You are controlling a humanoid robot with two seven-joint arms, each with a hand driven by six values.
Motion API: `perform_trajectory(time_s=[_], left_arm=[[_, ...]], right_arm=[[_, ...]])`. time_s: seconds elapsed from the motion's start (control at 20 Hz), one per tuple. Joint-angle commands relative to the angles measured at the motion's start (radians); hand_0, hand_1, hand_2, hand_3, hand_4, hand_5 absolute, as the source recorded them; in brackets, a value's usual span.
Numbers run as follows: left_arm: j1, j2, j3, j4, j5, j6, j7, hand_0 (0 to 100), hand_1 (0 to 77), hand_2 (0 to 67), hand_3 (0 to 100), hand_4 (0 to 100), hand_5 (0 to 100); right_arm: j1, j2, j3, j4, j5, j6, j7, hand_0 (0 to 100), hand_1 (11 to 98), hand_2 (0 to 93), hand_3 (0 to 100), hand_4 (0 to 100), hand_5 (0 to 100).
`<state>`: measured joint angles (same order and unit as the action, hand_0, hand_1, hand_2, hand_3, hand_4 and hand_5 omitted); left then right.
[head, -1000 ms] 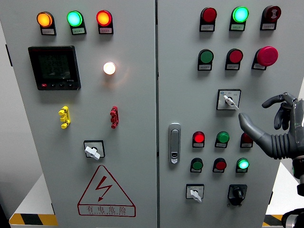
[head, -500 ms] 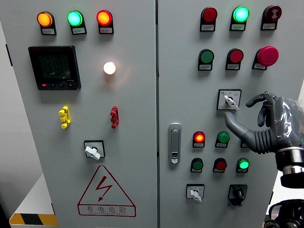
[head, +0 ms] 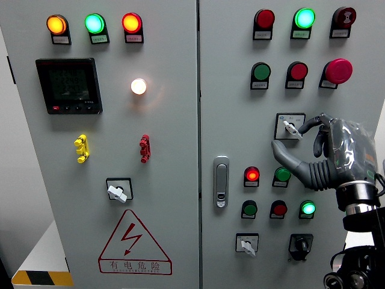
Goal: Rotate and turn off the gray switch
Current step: 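Close the right hand's fingers around the white switch knob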
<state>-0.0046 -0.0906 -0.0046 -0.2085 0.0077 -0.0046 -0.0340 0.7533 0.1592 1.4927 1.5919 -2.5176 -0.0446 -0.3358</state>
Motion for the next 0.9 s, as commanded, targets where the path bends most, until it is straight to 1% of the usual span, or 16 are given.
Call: perform_trajectory(time_s=[0.0, 0.1, 0.15, 0.2, 0.25, 0.4, 0.45, 0.5, 0.85], left_arm=[[0.000, 0.000, 0.000, 0.000, 0.000, 0.000, -0.001, 0, 0.0, 12.7, 18, 9, 12], [0.000, 0.000, 0.000, -0.002, 0.000, 0.000, 0.000, 0, 0.0, 12.6, 18, 9, 12], [0.000, -0.001, 0.000, 0.000, 0.000, 0.000, -0.001, 0, 0.0, 12.6, 18, 9, 12], [0.000, 0.000, 0.000, 0.000, 0.000, 0.000, 0.000, 0, 0.0, 12.6, 18, 9, 12], [0.000, 0.000, 0.000, 0.000, 0.000, 0.000, -0.001, 0, 0.0, 12.6, 18, 9, 12], [0.000, 0.000, 0.000, 0.000, 0.000, 0.000, 0.000, 0, 0.0, 12.6, 18, 9, 12], [0.000, 0.000, 0.000, 0.000, 0.000, 0.000, 0.000, 0, 0.0, 12.6, 18, 9, 12], [0.000, 0.000, 0.000, 0.000, 0.000, 0.000, 0.000, 0, 0.0, 12.6, 18, 9, 12], [0.000, 0.000, 0.000, 0.000, 0.000, 0.000, -0.001, 0, 0.0, 12.6, 18, 9, 12]], right_arm=[[0.009, 0.0004, 0.000, -0.015, 0.000, 0.000, 0.001, 0, 45.8, 59.6, 100, 100, 100], [0.018, 0.0004, 0.000, -0.023, 0.000, 0.000, 0.001, 0, 47.0, 60.8, 100, 100, 100], [0.023, 0.0019, 0.000, -0.026, 0.000, 0.000, 0.001, 0, 47.5, 61.0, 100, 100, 100], [0.026, 0.0004, -0.005, -0.030, -0.001, 0.000, 0.001, 0, 47.9, 61.0, 100, 100, 100], [0.032, 0.0019, -0.005, -0.036, -0.001, 0.000, 0.001, 0, 47.9, 61.1, 100, 100, 100], [0.044, 0.0019, -0.005, -0.052, -0.001, 0.000, 0.001, 0, 46.2, 61.7, 100, 100, 100], [0.049, 0.0034, -0.005, -0.058, -0.001, 0.000, 0.003, 0, 45.7, 61.7, 100, 100, 100], [0.052, 0.0034, -0.005, -0.061, -0.003, 0.000, 0.003, 0, 45.5, 61.7, 100, 100, 100], [0.050, 0.0034, -0.002, -0.063, -0.024, -0.001, 0.003, 0, 43.3, 61.9, 100, 100, 100]])
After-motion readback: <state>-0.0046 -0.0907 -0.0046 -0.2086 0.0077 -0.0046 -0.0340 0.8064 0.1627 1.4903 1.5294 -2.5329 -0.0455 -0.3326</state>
